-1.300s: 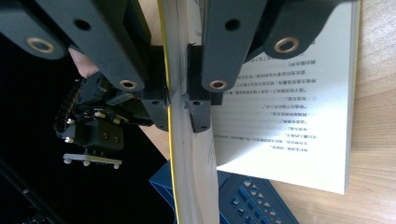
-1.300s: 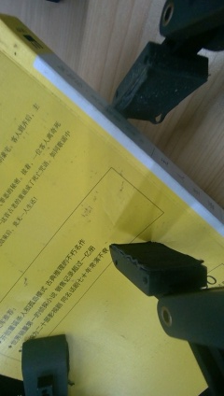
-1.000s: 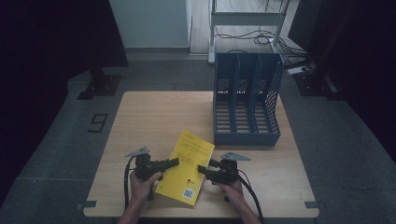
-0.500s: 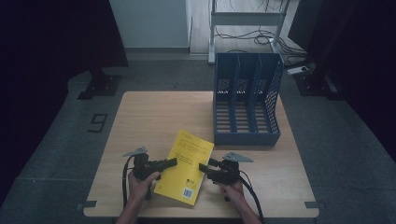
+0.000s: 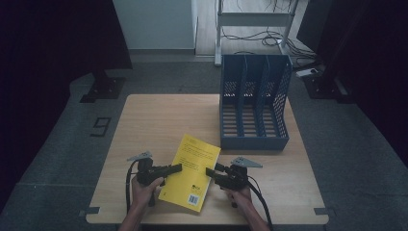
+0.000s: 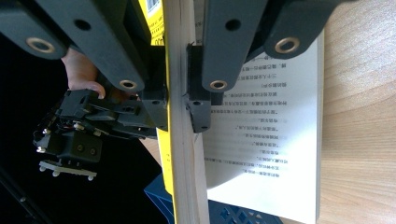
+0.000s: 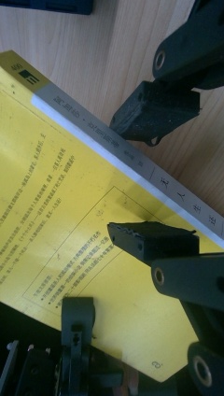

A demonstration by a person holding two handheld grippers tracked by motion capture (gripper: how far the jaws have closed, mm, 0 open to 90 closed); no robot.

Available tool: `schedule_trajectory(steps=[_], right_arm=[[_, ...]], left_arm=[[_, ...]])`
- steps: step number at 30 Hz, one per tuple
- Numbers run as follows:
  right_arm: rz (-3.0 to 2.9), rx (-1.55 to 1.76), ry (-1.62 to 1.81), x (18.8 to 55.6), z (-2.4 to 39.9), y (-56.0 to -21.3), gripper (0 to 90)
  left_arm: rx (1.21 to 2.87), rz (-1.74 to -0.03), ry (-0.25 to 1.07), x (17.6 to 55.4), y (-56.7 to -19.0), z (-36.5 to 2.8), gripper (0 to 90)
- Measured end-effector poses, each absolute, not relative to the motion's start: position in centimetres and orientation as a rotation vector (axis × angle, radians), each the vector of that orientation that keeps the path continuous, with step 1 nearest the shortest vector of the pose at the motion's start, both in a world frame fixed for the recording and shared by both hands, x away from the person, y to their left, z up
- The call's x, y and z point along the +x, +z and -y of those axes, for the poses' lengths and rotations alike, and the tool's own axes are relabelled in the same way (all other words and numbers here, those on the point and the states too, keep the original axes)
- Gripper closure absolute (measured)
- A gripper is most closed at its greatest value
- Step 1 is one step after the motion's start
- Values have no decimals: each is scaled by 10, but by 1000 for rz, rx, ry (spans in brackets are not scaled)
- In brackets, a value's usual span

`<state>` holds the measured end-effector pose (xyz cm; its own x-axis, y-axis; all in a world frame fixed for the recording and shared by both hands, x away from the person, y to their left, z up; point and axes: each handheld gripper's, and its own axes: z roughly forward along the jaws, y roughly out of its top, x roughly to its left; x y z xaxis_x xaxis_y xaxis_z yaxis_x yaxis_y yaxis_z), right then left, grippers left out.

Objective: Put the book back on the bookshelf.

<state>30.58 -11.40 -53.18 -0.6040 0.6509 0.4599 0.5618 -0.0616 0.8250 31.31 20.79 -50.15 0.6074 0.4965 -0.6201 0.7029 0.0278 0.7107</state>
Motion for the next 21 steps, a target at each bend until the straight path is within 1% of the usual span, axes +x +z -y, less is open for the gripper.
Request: schedule_trajectory(steps=[8, 21], right_arm=[[-2105, 1298, 1871, 303, 113, -529, 497], [-2093, 1238, 1847, 302, 113, -526, 572]], left_arm=[[1642, -993, -247, 314, -503, -204, 832], [1662, -1006, -235, 314, -505, -203, 830]])
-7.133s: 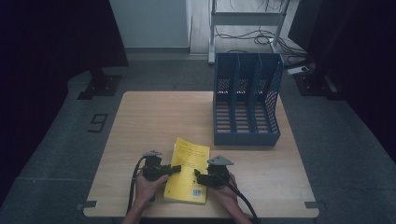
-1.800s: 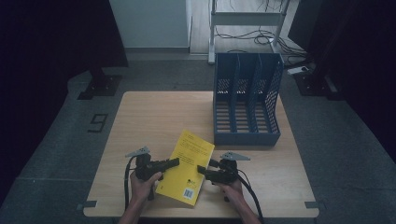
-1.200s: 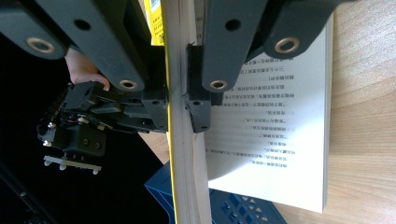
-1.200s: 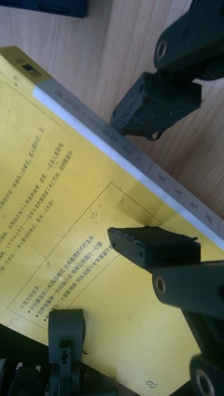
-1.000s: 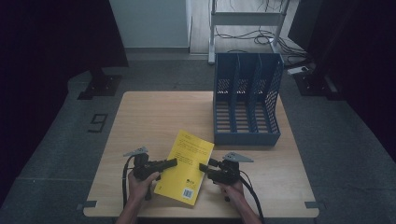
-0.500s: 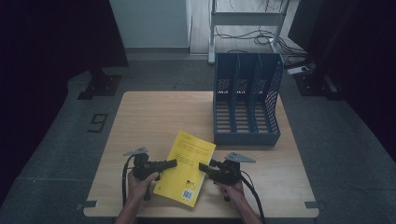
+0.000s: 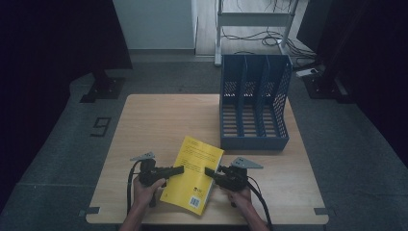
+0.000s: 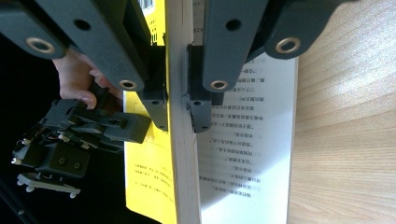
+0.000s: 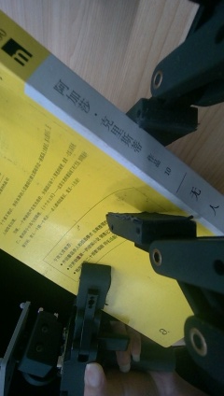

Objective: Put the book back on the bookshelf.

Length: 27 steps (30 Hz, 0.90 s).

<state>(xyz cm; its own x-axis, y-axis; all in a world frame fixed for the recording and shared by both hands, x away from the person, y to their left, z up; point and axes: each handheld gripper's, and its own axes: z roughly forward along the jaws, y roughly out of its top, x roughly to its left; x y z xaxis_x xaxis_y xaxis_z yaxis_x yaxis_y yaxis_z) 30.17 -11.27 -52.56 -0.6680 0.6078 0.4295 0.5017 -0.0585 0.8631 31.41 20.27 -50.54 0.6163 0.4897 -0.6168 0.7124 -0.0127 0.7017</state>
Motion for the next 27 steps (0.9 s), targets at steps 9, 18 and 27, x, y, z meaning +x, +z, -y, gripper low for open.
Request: schedule_trajectory(steps=[9, 18, 27], right_arm=[[-2106, 1209, 1821, 301, 112, -524, 585], [-2109, 1197, 1812, 300, 112, -522, 593], [-2106, 1144, 1788, 297, 110, -517, 598]], left_arm=[[1671, -1014, -224, 314, -506, -201, 828], [1673, -1015, -225, 314, -507, -202, 827], [1667, -1015, -225, 314, -507, -202, 821]])
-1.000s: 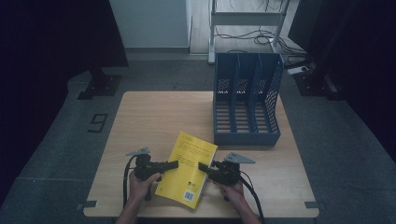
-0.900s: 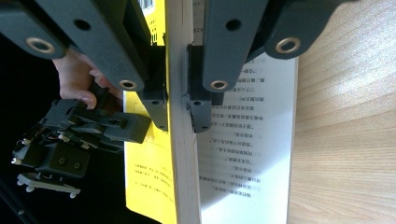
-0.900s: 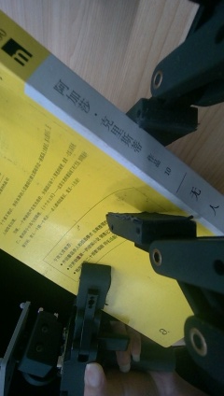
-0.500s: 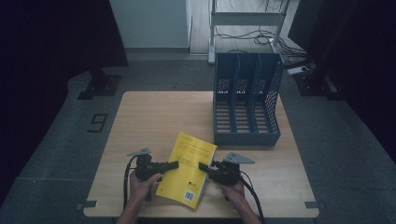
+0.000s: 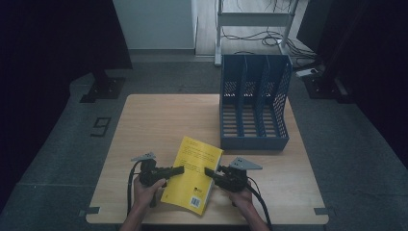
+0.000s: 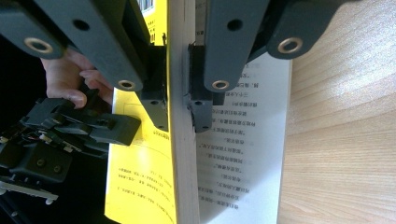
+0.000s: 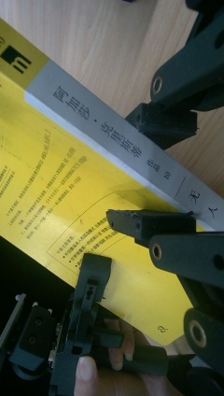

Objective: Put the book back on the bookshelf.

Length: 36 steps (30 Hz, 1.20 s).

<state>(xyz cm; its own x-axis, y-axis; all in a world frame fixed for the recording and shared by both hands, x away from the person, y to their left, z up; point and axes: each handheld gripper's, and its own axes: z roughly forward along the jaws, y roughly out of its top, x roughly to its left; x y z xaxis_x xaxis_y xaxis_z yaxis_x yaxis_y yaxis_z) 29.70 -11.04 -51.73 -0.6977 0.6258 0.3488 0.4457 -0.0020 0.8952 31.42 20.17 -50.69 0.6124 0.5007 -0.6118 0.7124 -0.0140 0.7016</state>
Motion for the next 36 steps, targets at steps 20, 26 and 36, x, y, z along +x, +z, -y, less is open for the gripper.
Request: schedule_trajectory(steps=[20, 26, 36], right_arm=[[-2094, 982, 1720, 288, 110, -501, 609], [-2089, 945, 1706, 286, 111, -497, 613], [-2081, 882, 1686, 282, 113, -489, 625]], left_arm=[[1649, -993, -230, 313, -506, -200, 795], [1653, -981, -224, 312, -505, -199, 788], [1660, -949, -196, 309, -501, -196, 776]])
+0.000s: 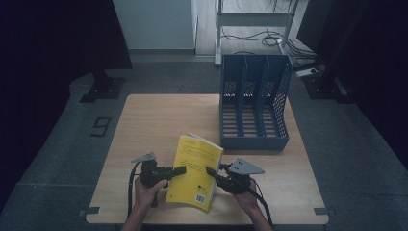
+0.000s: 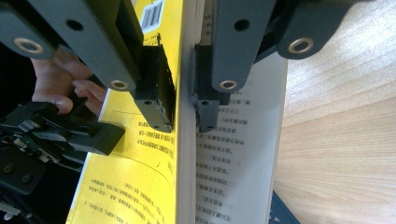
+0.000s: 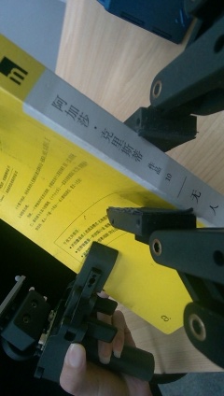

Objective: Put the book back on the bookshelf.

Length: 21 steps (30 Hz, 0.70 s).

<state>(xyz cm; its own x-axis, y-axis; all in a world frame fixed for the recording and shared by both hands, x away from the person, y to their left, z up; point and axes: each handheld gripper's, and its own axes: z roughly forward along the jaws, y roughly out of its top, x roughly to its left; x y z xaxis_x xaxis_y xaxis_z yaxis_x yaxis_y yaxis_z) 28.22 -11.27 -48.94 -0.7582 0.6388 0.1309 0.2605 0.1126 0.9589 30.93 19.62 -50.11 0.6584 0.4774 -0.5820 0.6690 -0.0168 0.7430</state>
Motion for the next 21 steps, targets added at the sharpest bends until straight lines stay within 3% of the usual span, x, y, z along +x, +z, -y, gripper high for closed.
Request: schedule_trajectory(steps=[21], right_arm=[[-2047, 797, 1693, 275, 117, -476, 667]], left_arm=[[1668, -906, -169, 306, -496, -191, 743]])
